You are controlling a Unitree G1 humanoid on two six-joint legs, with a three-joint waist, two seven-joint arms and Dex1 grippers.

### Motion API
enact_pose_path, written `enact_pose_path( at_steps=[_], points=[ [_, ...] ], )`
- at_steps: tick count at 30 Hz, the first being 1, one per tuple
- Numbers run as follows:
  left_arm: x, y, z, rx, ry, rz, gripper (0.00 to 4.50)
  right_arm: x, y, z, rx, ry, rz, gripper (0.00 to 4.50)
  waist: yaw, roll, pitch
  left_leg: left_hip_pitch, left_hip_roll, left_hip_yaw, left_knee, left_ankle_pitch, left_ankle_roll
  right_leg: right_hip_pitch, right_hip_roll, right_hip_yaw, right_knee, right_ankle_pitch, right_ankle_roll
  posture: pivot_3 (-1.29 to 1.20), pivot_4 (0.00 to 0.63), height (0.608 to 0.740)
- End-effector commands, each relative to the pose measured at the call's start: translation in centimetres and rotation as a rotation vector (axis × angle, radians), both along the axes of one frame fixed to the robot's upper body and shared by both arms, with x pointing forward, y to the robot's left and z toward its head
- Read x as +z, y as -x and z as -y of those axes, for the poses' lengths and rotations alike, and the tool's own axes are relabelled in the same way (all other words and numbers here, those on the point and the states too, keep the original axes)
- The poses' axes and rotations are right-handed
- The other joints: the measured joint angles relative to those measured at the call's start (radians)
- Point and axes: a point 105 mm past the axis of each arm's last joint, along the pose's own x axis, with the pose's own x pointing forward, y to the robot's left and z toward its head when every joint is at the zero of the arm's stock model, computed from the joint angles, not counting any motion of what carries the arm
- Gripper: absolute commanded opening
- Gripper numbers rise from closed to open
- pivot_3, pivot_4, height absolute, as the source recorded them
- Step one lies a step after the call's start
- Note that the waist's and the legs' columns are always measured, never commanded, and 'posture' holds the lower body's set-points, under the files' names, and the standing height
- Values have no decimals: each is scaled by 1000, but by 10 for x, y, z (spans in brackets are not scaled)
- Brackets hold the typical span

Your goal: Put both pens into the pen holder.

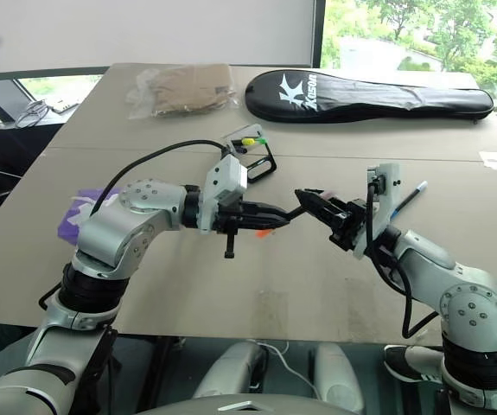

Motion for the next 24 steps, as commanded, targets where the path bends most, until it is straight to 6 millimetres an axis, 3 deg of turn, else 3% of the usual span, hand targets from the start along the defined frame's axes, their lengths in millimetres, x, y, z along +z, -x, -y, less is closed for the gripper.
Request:
enact_pose_path(
  at_steps=[1,2,3,5,8,10,13,16,20,24],
  points=[
    [13,2,-2,6,45,49,0,9,5,-3,34,-16,25,104,0,0,0,0,0,0,0,0,1,0,0,0,0,0,0,0,150,740],
    [15,-1,-5,27,66,30,0,9,3,-3,28,-14,28,104,0,0,0,0,0,0,0,0,1,0,0,0,0,0,0,0,150,740],
    [17,-3,-9,52,88,11,853,10,1,-2,21,-13,32,104,-1,0,0,0,0,0,0,0,1,0,0,0,0,0,0,0,150,740],
    [22,-9,-18,120,125,3,1549,12,-4,0,-3,-2,51,104,-2,0,0,0,0,0,0,0,1,0,0,0,0,0,0,0,150,740],
    [33,-24,-46,359,228,28,2861,20,-22,8,-91,38,123,104,-5,0,0,0,0,0,0,0,1,0,0,0,0,0,0,0,150,740],
    [29,-26,-65,501,244,56,3697,30,-37,6,-136,57,184,104,-10,1,1,1,0,1,0,0,1,0,1,1,0,0,0,0,150,740],
    [30,-32,-90,719,321,148,3731,52,-59,-7,-171,23,280,104,-5,1,1,2,1,4,-1,1,-1,0,1,2,1,0,0,0,150,740],
    [23,-32,-107,846,365,152,3731,64,-83,-36,-188,53,352,104,0,1,1,2,1,2,-1,2,-3,-1,1,2,1,0,0,0,150,740],
    [19,-28,-116,931,396,157,3731,69,-113,-67,-245,80,395,104,0,1,1,2,0,3,-1,2,-4,-1,1,1,0,0,0,0,150,740],
    [22,-23,-122,971,390,182,3731,64,-137,-69,-350,131,419,104,4,1,1,1,0,3,-1,2,-4,-2,0,1,0,0,0,0,150,740]
  ],
)
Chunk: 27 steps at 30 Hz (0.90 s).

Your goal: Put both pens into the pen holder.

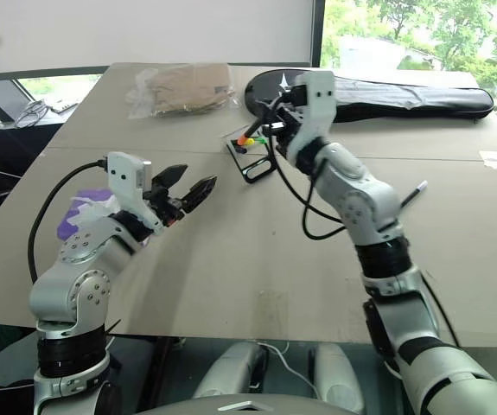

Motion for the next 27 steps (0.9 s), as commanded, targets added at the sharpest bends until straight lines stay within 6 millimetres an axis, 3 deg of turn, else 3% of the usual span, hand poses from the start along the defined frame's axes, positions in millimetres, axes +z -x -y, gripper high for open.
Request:
enact_pose_path(
  at_steps=[1,9,17,24,27],
  points=[
    [21,9,-8,47,-14,92,3731,10,-15,11,-101,13,86,104,1,0,0,0,0,0,0,0,0,0,0,0,0,0,0,0,150,740],
    [22,15,-15,94,-12,91,3731,21,-19,16,-110,-35,113,104,-7,1,0,0,0,1,-1,0,0,0,0,0,1,0,0,0,150,740],
    [25,14,-14,103,-15,98,3731,4,-15,-6,-73,-25,86,104,-10,1,1,0,0,1,-2,0,0,0,1,0,1,0,0,0,150,740],
    [27,14,-14,105,-14,100,3731,-7,-18,-11,-98,-15,91,104,-9,1,1,1,0,1,-2,0,0,-2,1,0,1,0,0,0,150,740],
    [28,14,-13,108,-13,104,3731,-13,-18,-15,-87,0,106,1300,-9,1,1,0,0,2,-3,0,0,-2,1,0,1,0,0,0,150,740]
  ],
)
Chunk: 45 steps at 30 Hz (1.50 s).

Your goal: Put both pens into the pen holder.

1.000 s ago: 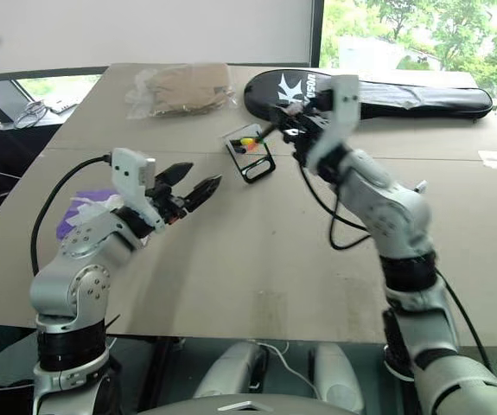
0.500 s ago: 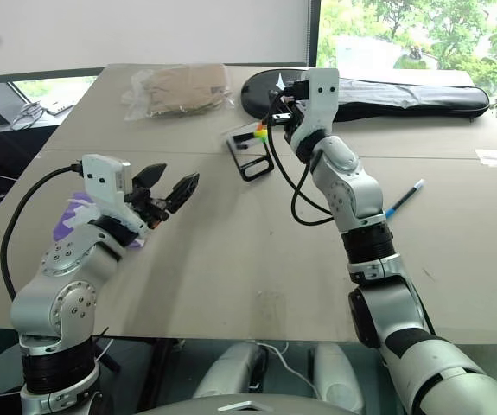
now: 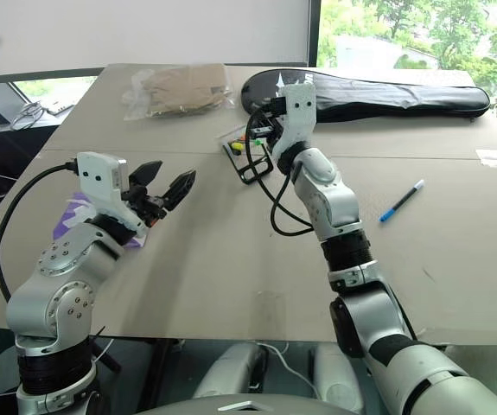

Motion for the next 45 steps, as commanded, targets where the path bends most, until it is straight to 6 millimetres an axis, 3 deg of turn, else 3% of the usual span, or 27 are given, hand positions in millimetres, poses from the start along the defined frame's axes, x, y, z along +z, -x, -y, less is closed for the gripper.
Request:
enact_pose_path(
  at_steps=[1,3,7,8,13,16,18,22,26,30,34,37,40,43,45],
  points=[
    [16,5,4,-8,-14,66,3731,5,4,-7,26,9,70,1571,0,0,0,0,0,0,0,0,0,0,0,0,0,0,0,0,150,740],
    [16,6,4,-6,-13,67,3731,2,6,-11,39,25,83,2630,-2,0,0,0,0,1,-1,0,0,-1,0,1,0,0,0,0,150,740],
    [17,5,7,-18,-6,67,3731,5,19,-10,102,45,133,4331,-1,0,0,0,0,2,-2,0,0,-2,0,2,0,0,0,0,150,740],
    [17,4,12,-36,-2,66,3731,8,22,-3,110,49,140,4428,-1,0,0,0,0,2,-3,0,0,-2,0,1,0,0,0,0,150,740],
    [16,9,37,-181,8,45,3731,13,32,47,10,127,146,4428,11,0,0,-2,0,1,-2,0,0,-2,-1,1,-1,0,0,0,150,740],
    [7,25,71,-445,-18,-56,3731,-7,45,125,-203,301,12,4428,23,0,0,-3,0,0,-2,0,0,-3,-1,1,-1,0,0,0,150,740],
    [0,27,84,-533,-61,-120,3731,-13,58,152,-239,324,-60,4428,32,0,0,-5,0,-3,-2,0,0,-3,-2,0,-3,0,0,0,150,740],
    [-1,14,112,-659,-139,-167,3731,-29,82,188,-302,445,-126,4428,20,2,1,-10,0,1,-1,0,0,-9,-1,2,1,0,0,0,150,740],
    [9,-9,130,-717,-156,-146,3731,-65,91,234,-492,456,-399,4428,15,2,1,-10,0,4,0,0,0,-9,0,2,1,0,0,0,150,740],
    [13,-12,142,-786,-175,-89,3731,-82,80,234,-575,357,-535,4428,-2,2,1,-12,1,5,1,0,0,-11,0,3,2,0,0,0,150,740],
    [16,0,146,-874,-195,-26,3731,-107,69,237,-678,267,-669,4428,2,2,1,-13,1,4,1,0,0,-13,0,5,2,0,0,0,150,740],
    [17,10,140,-914,-198,-15,3731,-130,62,242,-772,289,-787,4428,3,3,0,-14,1,4,2,0,0,-13,0,5,1,0,0,0,150,740],
    [20,15,138,-925,-196,1,3731,-135,63,244,-785,299,-813,4428,10,1,0,-14,0,3,4,0,0,-12,-1,4,1,0,0,0,150,740],
    [23,17,136,-918,-172,7,3731,-138,67,247,-772,321,-831,3709,17,1,-1,-13,0,2,6,0,0,-9,-1,3,1,2,1,0,150,740],
    [23,16,135,-906,-164,7,3731,-139,70,247,-759,336,-837,2730,24,1,-2,-12,0,1,6,0,0,-8,-1,3,2,2,1,0,150,740]
  ],
)
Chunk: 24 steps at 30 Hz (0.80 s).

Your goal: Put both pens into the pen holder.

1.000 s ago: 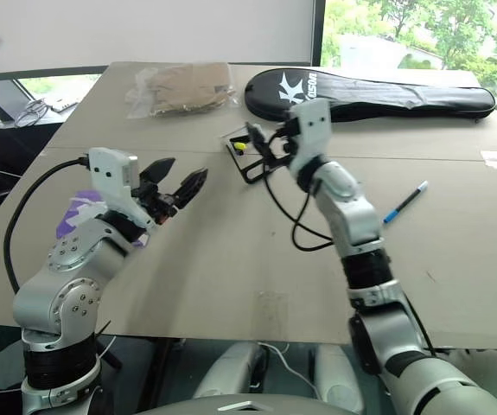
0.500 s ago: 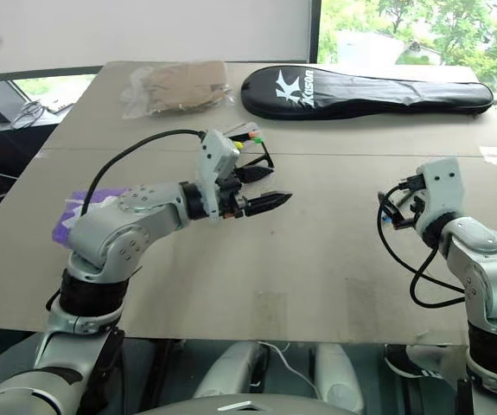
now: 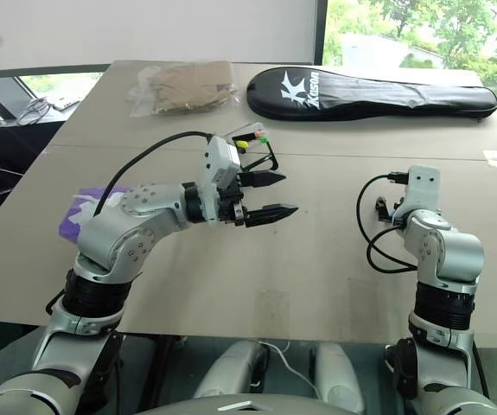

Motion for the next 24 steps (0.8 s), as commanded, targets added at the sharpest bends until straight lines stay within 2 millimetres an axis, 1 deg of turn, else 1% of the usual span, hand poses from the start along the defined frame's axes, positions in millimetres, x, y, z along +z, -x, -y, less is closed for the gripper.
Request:
enact_pose_path(
  at_steps=[1,2,3,5,6,7,9,12,14,15,20,22,24],
  points=[
    [12,5,-2,5,43,38,3731,-17,14,16,-33,41,-95,2343,7,0,-1,0,0,0,0,0,0,0,0,0,0,0,0,0,150,740],
    [11,4,-3,14,50,27,3731,-17,16,16,-23,52,-97,2025,10,0,-1,0,0,-1,0,0,0,0,0,-1,0,0,0,0,150,740],
    [11,3,-3,25,58,13,3731,-16,18,17,-13,70,-97,1429,11,0,-1,-1,0,-2,0,0,0,0,0,-2,-1,0,0,0,150,740],
    [10,2,-2,39,71,-6,3731,-13,22,19,2,102,-88,613,17,0,-1,-1,-1,-3,0,0,0,0,0,-3,-1,0,0,0,150,740],
    [10,1,-2,49,85,-28,3731,-11,24,19,14,113,-75,41,18,0,-1,-2,-1,-3,0,0,0,0,-1,-3,-1,0,0,0,150,740],
    [10,0,-2,55,95,-43,3731,-9,25,19,22,119,-66,41,19,0,-1,-2,-1,-3,0,0,0,0,-1,-3,-2,0,0,0,150,740],
    [8,-4,0,81,130,-128,3731,8,28,15,72,118,47,41,20,0,-1,-2,-1,-4,0,0,0,0,-1,-3,-2,0,0,0,150,740],
    [7,-9,3,102,217,-260,3731,40,35,-19,253,-75,252,41,9,0,-1,-2,-1,-3,0,0,0,0,0,-3,-1,0,0,0,150,740],
    [8,-11,4,109,264,-317,3731,59,48,-50,437,-213,368,41,-9,1,0,-2,0,-1,0,0,0,-1,1,-2,1,0,0,0,150,740],
    [9,-11,5,107,290,-350,3731,65,56,-63,520,-239,392,41,-14,1,0,-2,0,-1,0,0,0,-1,1,-2,1,0,0,0,150,740],
    [15,-20,4,133,393,-474,3731,81,88,-113,851,-323,451,41,-19,1,0,-2,0,-1,0,0,0,-1,1,-3,0,0,0,0,150,740],
    [20,-25,2,151,431,-501,3731,86,97,-127,946,-348,464,41,-19,1,0,-1,0,-1,1,0,0,-1,1,-3,1,0,0,0,150,740],
    [23,-27,0,157,447,-511,3731,87,101,-134,1001,-343,462,41,-17,1,0,-1,0,-1,1,0,0,-1,1,-3,1,0,0,0,150,740]
  ],
)
